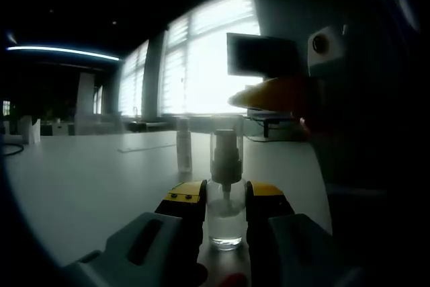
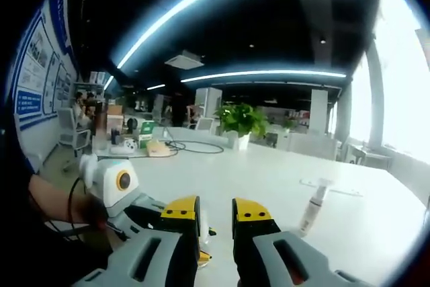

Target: Clamp pump bottle remove cover press pump head put on cover

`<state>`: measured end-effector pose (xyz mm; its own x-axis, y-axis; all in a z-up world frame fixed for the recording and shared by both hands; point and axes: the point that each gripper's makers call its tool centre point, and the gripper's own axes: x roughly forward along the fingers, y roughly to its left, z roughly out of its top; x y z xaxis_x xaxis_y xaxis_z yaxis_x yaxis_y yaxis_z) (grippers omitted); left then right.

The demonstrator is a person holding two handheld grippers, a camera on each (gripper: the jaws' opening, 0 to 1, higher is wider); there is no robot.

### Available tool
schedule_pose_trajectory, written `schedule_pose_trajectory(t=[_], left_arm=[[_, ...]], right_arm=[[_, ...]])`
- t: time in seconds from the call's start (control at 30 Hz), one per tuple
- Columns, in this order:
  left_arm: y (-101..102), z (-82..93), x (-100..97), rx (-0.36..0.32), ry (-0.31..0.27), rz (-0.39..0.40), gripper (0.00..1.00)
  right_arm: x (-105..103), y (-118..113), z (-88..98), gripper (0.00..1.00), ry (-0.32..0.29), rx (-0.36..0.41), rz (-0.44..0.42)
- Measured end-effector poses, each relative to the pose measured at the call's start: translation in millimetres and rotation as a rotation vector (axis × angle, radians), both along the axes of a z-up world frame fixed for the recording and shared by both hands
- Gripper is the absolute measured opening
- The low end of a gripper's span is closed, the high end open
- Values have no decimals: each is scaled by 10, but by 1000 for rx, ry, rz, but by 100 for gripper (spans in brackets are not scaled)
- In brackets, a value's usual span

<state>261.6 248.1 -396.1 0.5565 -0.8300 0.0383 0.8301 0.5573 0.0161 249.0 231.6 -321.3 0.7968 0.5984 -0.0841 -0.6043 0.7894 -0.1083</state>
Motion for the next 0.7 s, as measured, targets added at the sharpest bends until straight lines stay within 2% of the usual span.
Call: schedule_pose_trajectory(t=[0.43, 0.7], left_arm=[[8, -3, 17, -1, 3, 8, 15], [39, -6, 56, 0, 0, 27, 15]], right_arm=[[17, -424, 58, 14, -30, 69, -86], [67, -665, -35, 16, -33, 92, -114]])
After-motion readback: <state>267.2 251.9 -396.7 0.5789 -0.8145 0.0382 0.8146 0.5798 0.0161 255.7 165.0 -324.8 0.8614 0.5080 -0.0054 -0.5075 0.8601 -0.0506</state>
